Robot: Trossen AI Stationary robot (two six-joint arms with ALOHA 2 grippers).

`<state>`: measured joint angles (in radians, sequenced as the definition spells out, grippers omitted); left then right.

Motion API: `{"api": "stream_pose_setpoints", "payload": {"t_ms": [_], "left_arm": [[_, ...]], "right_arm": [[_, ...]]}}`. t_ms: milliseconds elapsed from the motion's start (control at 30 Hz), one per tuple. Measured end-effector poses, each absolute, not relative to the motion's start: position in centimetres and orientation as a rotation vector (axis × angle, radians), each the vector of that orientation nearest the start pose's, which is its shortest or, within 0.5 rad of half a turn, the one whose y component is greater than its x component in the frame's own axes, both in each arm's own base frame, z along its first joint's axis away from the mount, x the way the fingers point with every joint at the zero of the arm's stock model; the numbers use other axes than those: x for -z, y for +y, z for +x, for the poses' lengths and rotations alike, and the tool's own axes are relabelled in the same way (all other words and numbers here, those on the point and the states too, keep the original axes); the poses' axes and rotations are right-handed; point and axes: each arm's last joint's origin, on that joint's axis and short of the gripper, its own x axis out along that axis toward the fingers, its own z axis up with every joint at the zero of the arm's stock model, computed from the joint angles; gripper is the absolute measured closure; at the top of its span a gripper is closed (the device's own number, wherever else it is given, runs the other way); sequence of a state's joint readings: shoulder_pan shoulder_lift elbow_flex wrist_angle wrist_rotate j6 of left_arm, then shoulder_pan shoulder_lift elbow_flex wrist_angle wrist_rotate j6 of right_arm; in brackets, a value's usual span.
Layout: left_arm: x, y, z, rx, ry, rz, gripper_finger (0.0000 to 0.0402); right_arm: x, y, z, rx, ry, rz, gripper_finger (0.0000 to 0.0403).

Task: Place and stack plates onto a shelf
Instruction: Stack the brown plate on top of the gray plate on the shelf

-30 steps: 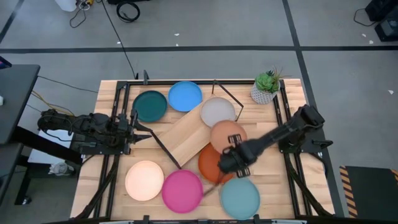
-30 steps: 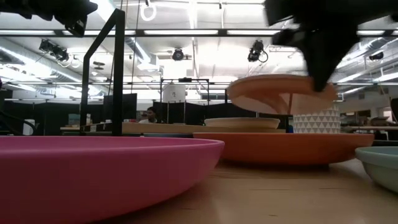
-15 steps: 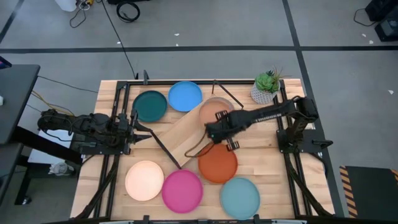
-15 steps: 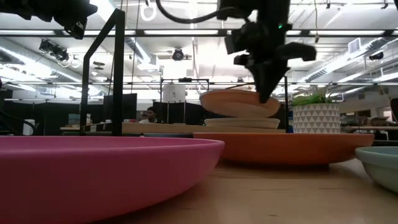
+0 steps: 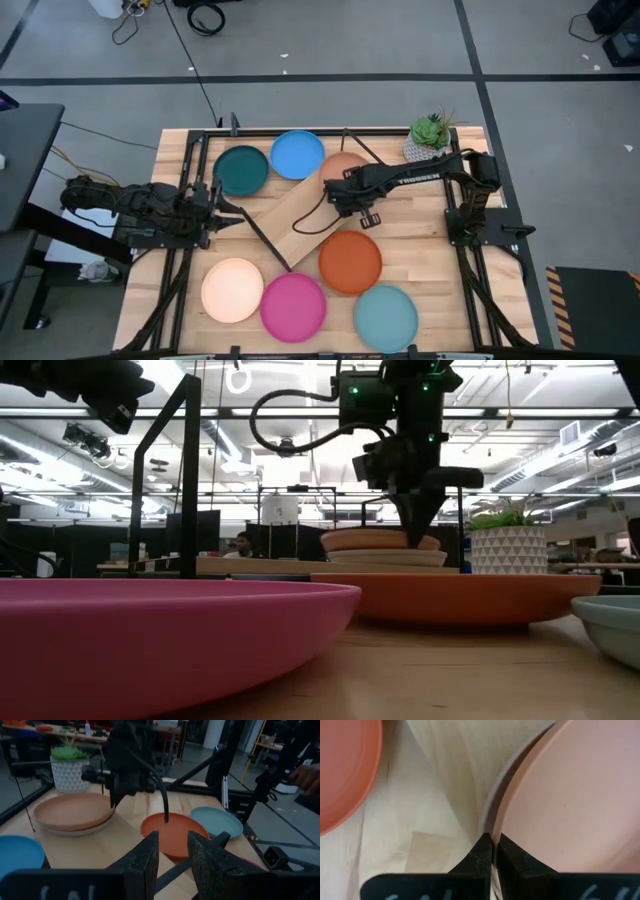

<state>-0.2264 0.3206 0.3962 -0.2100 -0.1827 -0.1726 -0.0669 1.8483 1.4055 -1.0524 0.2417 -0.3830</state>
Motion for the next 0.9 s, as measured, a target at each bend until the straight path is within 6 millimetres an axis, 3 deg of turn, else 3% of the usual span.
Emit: {"api": "stream_pose_setpoints", "payload": {"t_ms": [267, 667, 900], "left_arm": [[-25.2, -1.8, 10.3, 0.032, 0.133, -0.145, 0.0292], [-25.2, -1.8, 10.3, 0.034, 0.134, -0.123, 0.0292], [-25.3, -1.6, 10.3, -0.036, 0.117, -0.085, 0.0292]], "right_arm": [[-21.1, -3.0, 34.7, -0.044, 1.511, -0.392, 0.0376], [-21.2, -3.2, 34.1, -0.003, 1.553, -0.278, 0.0288], [-23.2, -3.0, 34.4, 0.054, 1.553, -0.243, 0.0286]]}}
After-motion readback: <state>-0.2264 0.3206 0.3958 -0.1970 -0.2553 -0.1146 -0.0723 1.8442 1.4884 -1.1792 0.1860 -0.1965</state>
